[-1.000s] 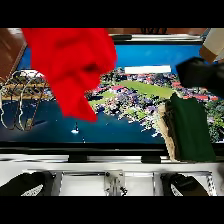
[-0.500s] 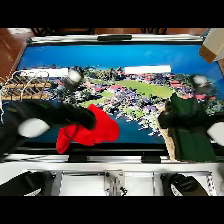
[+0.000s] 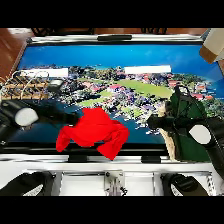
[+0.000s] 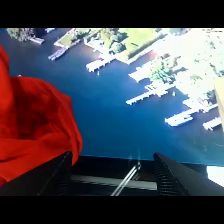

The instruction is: Fold the shirts.

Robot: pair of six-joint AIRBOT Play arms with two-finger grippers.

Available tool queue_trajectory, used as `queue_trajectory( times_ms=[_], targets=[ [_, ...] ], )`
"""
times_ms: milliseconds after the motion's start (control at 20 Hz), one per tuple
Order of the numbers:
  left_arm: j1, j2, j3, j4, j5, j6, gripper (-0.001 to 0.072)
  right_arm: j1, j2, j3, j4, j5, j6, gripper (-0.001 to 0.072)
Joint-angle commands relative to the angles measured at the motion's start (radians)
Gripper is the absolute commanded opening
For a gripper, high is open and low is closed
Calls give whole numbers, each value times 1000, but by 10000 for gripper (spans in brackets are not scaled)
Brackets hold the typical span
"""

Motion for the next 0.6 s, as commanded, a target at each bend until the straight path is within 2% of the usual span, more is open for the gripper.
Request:
queue_trajectory(
  times_ms=[0,100,200,400,550],
  targets=[
    [305,32,-67,24,-237,100,715,0,-2,2,-17,80,-5,603],
    [425,31,-224,-69,-190,123,716,0,-2,2,10,135,-34,602],
    [473,31,-376,-155,-113,164,715,1,-2,2,60,173,-69,603],
    [455,27,-548,-232,80,167,714,1,-2,-34,221,171,-94,602],
    [437,14,-583,-293,208,167,713,1,-2,-148,251,125,-134,606]
  ],
)
